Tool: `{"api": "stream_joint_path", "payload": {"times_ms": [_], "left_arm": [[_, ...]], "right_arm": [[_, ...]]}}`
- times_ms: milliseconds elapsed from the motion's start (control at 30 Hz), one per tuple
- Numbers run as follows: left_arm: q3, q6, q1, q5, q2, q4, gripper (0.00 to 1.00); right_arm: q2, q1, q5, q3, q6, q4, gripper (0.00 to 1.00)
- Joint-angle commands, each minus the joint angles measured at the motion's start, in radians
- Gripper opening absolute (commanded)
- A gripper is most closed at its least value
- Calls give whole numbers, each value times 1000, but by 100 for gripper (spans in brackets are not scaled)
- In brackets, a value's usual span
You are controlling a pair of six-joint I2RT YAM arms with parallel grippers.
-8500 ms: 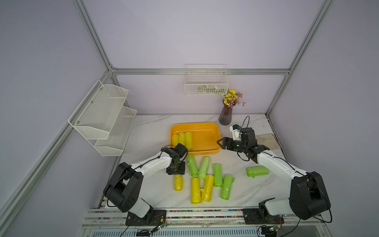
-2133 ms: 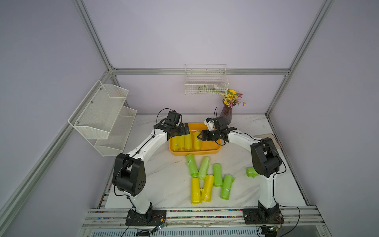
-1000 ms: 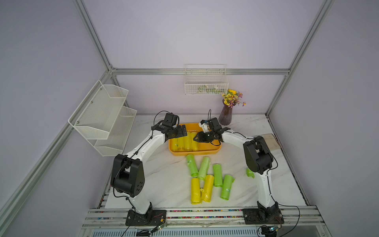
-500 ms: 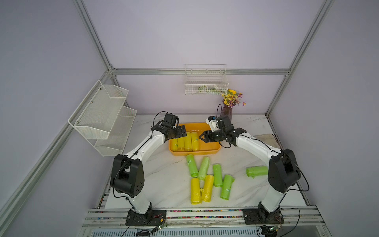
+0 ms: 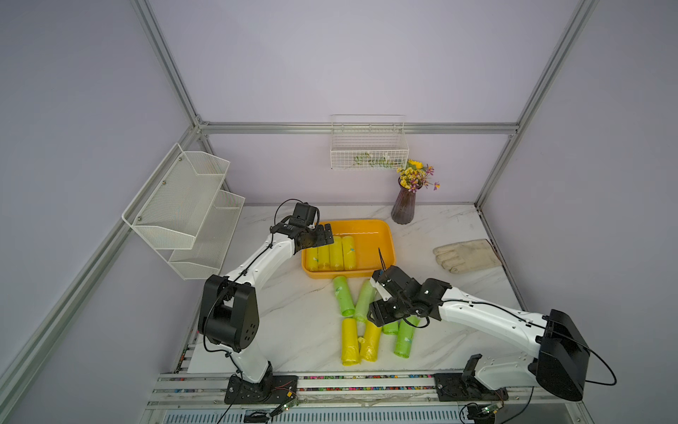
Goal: Put the roll of trash bags into the storage box
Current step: Pick up the roll of trash bags from the center of the board.
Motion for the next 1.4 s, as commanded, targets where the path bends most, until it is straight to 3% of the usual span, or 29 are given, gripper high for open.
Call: {"api": "stream_joint_path", "payload": {"times_ms": [0,67,200,867,900,1067,1367], "left_arm": [[-11,13,11,17,-2,35,100],[-10,14,11,20,-1,34,100],[-15,14,11,29,0,32,100],[-38,18,13,30,-31,21,100],[-37,19,12,28,-32,20,100],[-39,24,13,20,-48,15,100],[-41,22,13,25,-49,14,100]], "right_arm": [[24,60,52,-5,85,-60,65],[47,80,57,-11,98,-60,70],[79,91,39,-22,109,-10,70],[236,94,57,26,166,91,68],[244,94,61,29,161,88,61],[261,94,102,48,130,40,59],[284,94,100,42,130,63,73]]}}
